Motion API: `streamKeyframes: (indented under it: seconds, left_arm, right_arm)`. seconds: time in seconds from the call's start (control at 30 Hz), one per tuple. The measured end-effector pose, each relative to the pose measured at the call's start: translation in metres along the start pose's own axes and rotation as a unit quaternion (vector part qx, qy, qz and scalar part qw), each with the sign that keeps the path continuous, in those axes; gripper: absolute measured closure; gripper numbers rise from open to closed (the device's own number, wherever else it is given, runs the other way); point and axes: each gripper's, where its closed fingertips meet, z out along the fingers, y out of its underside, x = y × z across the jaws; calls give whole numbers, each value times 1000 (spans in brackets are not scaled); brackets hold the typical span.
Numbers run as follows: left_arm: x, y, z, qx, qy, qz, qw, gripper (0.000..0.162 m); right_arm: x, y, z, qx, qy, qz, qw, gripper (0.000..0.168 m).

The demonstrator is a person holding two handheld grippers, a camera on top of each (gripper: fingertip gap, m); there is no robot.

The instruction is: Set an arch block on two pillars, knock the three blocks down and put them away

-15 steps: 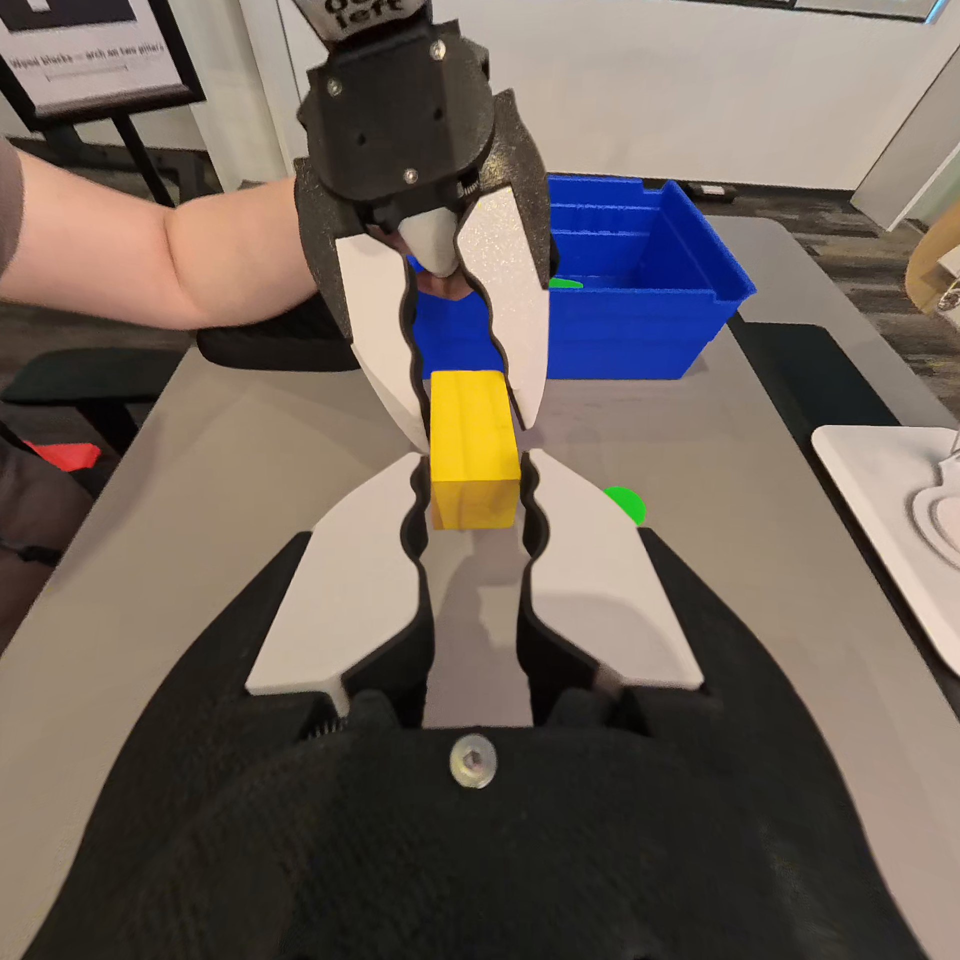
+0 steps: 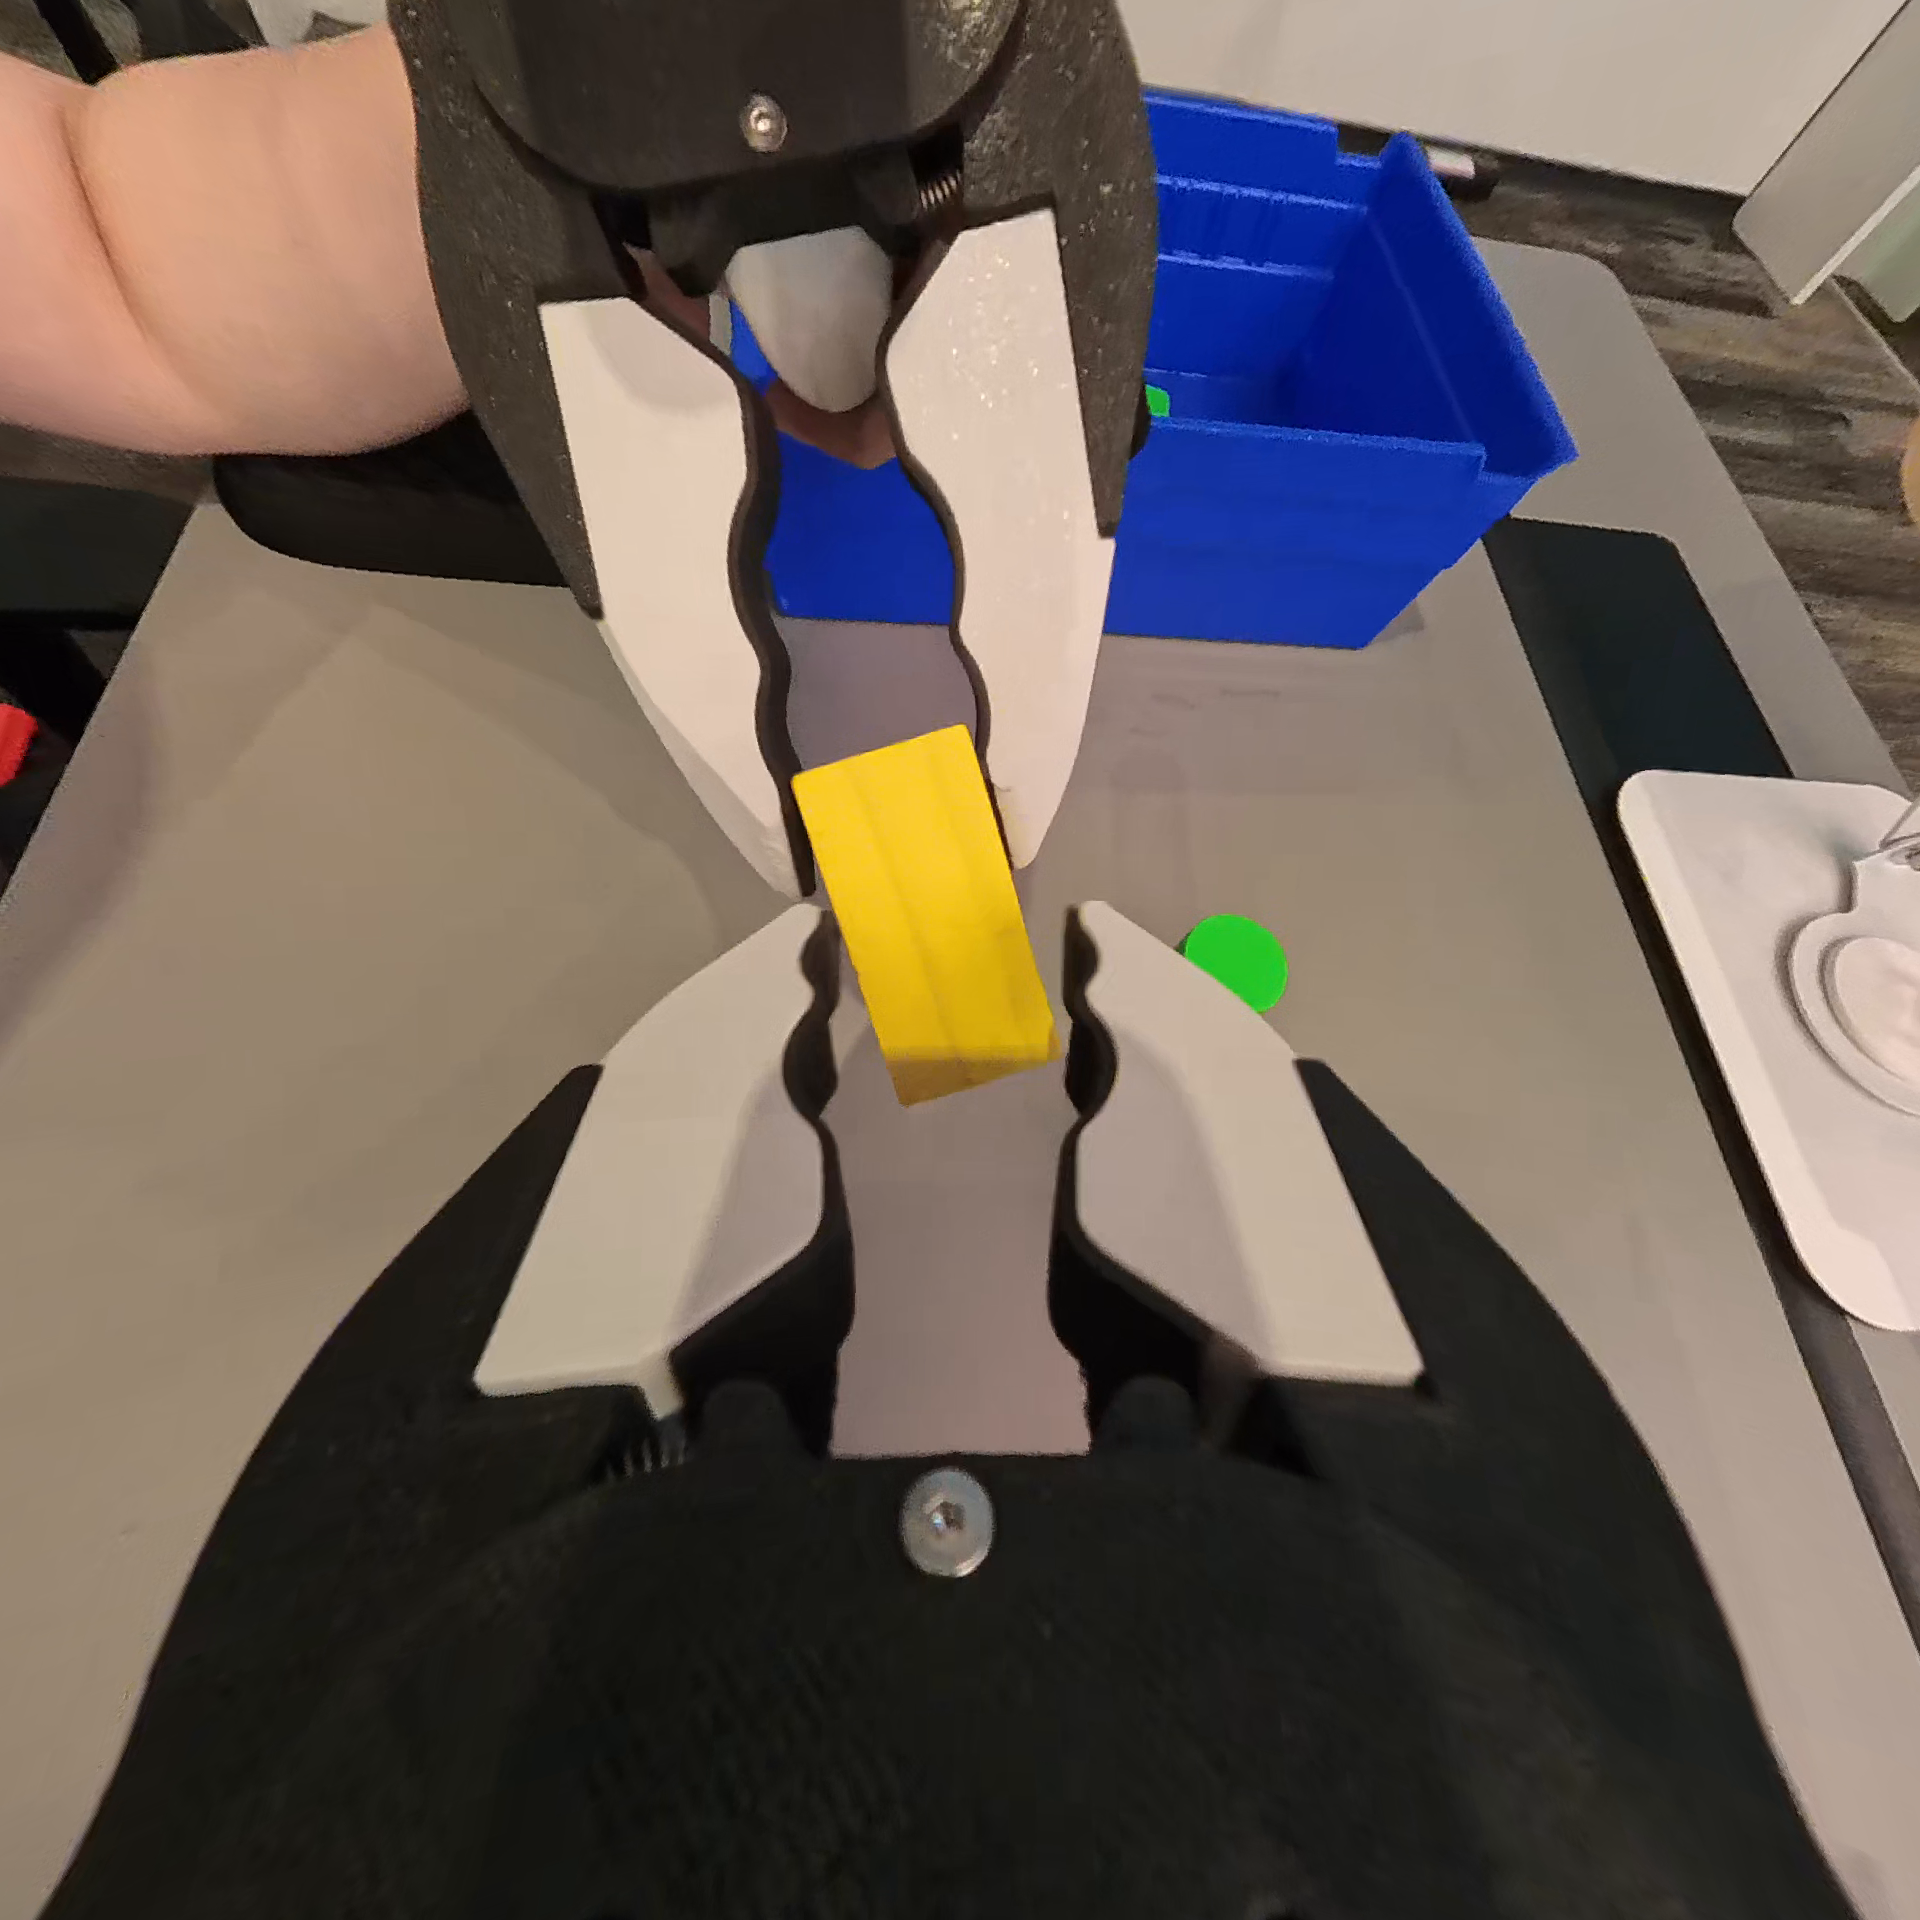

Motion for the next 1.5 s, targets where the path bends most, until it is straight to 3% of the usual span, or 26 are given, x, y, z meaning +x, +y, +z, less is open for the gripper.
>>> streamKeyframes:
  seconds: [0.17, 0.23, 0.27, 0.43, 0.57, 0.77, 1.17, 1.33, 1.43, 1.47, 1.5]
  left_arm:
    - [-9, 3, -4, -9, -18, -10, 1000, 124]
    - [-24, 4, -17, -8, -60, -11, 998, 98]
    - [-31, 3, -27, 2, -74, -22, 997, 94]
    - [-64, -4, -81, 91, -129, -79, 984, 104]
    - [-74, 4, -101, 88, -160, -80, 980, 106]
    - [-72, 7, -103, 69, -165, -65, 982, 105]
    - [-67, 15, -90, 33, -157, -59, 985, 98]
    - [-65, 5, -98, 59, -155, -59, 984, 96]
    - [-64, -12, -117, 114, -162, -60, 978, 96]
    - [-65, -18, -125, 137, -169, -62, 974, 99]
    - [-65, -23, -133, 155, -173, -65, 970, 102]
  right_arm:
    - [1, -4, -4, 21, -1, -15, 1000, 134]
    - [11, -3, -11, 2, 20, -15, 1000, 134]
    - [19, -2, -16, -11, 35, -10, 999, 134]
    - [70, 11, -19, -106, 49, 63, 991, 134]
    - [86, 29, 0, -179, 46, 71, 980, 134]
    - [86, 47, 21, -203, 38, 79, 975, 134]
    - [89, 53, 24, -186, 49, 87, 977, 130]
    - [89, 24, -7, -116, 82, 76, 987, 121]
    - [114, 37, -39, -133, 142, 130, 972, 123]
    - [122, 50, -46, -154, 159, 165, 961, 130]
    - [129, 66, -51, -176, 170, 206, 947, 148]
